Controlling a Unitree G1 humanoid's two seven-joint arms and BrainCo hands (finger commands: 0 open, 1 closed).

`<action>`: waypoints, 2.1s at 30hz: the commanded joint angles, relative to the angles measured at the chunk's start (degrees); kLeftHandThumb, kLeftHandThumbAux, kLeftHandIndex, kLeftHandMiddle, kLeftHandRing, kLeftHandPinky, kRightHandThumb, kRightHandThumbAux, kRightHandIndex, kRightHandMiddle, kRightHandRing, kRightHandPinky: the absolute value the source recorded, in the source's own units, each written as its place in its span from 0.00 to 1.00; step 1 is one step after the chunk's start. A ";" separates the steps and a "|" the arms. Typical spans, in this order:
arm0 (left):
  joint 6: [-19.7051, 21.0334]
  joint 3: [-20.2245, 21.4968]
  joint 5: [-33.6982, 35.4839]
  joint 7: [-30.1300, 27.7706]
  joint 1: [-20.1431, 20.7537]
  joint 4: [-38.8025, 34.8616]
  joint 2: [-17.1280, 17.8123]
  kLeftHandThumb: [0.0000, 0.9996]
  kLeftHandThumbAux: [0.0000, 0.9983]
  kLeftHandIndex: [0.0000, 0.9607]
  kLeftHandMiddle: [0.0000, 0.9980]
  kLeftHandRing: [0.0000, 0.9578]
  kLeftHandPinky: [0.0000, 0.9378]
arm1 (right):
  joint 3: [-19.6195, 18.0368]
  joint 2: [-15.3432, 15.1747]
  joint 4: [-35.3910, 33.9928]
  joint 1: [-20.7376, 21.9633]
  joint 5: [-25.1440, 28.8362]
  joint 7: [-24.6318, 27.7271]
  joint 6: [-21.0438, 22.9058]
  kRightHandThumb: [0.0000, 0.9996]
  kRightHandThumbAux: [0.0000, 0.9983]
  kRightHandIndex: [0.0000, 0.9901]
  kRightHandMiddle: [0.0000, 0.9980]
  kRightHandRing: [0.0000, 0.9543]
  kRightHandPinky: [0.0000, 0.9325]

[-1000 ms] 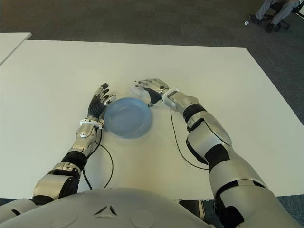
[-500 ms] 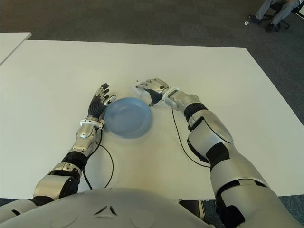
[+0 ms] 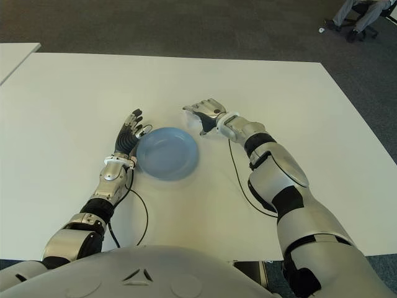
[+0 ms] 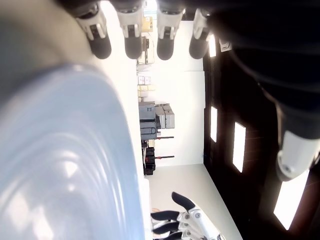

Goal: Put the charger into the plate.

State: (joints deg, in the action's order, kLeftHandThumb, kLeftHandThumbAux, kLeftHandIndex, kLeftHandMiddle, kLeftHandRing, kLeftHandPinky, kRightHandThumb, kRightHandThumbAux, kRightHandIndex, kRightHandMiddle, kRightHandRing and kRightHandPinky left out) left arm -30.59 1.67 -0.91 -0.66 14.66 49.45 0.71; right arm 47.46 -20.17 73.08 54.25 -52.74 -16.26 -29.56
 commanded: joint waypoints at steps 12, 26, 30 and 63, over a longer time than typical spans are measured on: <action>2.92 -0.10 0.17 -0.97 -2.62 1.57 -0.15 0.00 0.54 0.01 0.02 0.00 0.00 | -0.19 -2.35 1.25 -3.81 0.27 4.80 -1.30 0.66 0.87 0.01 0.41 0.47 0.52; 3.00 0.04 0.17 -1.10 -2.60 1.75 0.29 0.00 0.54 0.01 0.03 0.01 0.00 | -2.90 -6.14 -0.95 -5.67 2.85 7.64 -4.02 0.89 0.69 0.04 0.47 0.54 0.55; 3.17 -0.05 0.02 -0.94 -2.60 1.70 0.41 0.00 0.53 0.01 0.03 0.01 0.00 | -3.29 -8.46 -2.83 -6.91 3.07 7.92 -5.72 0.94 0.65 0.04 0.48 0.57 0.57; 4.40 0.13 0.08 -1.14 -2.39 1.76 1.07 0.00 0.54 0.00 0.02 0.01 0.00 | -16.13 -18.84 -25.05 -21.44 15.11 22.00 -10.26 1.00 0.65 0.04 0.41 0.53 0.61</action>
State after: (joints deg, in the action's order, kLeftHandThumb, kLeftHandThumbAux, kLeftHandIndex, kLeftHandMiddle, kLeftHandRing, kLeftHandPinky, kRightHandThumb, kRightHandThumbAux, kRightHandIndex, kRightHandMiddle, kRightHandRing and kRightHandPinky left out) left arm -29.56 1.73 -0.87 -1.03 14.57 48.99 1.64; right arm 32.28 -38.88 49.11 35.32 -38.75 4.14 -39.74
